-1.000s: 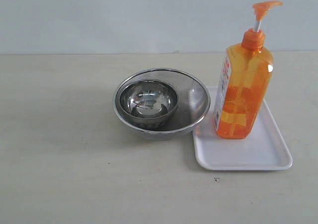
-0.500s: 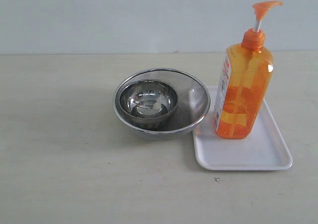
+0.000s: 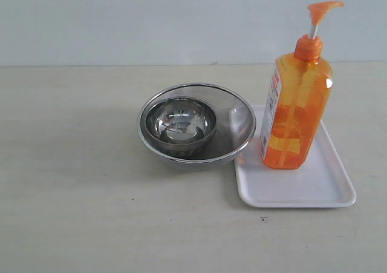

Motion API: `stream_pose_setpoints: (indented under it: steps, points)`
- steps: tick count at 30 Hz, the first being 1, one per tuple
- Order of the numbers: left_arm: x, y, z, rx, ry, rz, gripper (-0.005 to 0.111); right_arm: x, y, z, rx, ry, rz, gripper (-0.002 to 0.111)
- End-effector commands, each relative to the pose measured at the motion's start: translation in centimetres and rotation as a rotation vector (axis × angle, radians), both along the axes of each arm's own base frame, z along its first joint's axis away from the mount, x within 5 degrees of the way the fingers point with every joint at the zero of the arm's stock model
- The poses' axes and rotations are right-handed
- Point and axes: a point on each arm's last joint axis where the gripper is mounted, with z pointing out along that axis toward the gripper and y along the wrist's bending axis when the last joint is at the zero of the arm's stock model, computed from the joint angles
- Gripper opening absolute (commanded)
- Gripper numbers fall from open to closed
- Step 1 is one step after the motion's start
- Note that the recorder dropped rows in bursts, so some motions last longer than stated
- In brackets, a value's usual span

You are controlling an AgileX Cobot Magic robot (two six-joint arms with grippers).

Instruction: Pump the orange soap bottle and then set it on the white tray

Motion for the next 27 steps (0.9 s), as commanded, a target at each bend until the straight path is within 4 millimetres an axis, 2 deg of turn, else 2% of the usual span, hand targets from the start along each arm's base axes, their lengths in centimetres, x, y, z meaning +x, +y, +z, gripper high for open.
stream_pose_setpoints:
  steps: [1,13,21,24,27]
  points:
    - [-0.1,0.1,0.0,-0.009,-0.007,0.006,0.005,-0.1,-0.1,0.1,0.002,-0.007,-0.005,0.0]
    - [0.0,-0.1,0.2,-0.017,-0.03,-0.023,0.005,-0.1,-0.1,0.1,0.007,-0.01,-0.007,0.0]
    - [0.3,-2.4,1.7,-0.049,-0.252,-0.259,0.005,-0.1,-0.1,0.1,0.008,-0.011,-0.006,0.0]
    - [0.3,-3.5,1.4,0.005,-0.347,-0.38,0.005,-0.1,-0.1,0.1,0.008,-0.011,-0.006,0.0]
    - [0.1,-4.8,0.2,0.053,-0.419,-0.512,0.005,-0.1,-0.1,0.1,0.008,-0.011,-0.006,0.0]
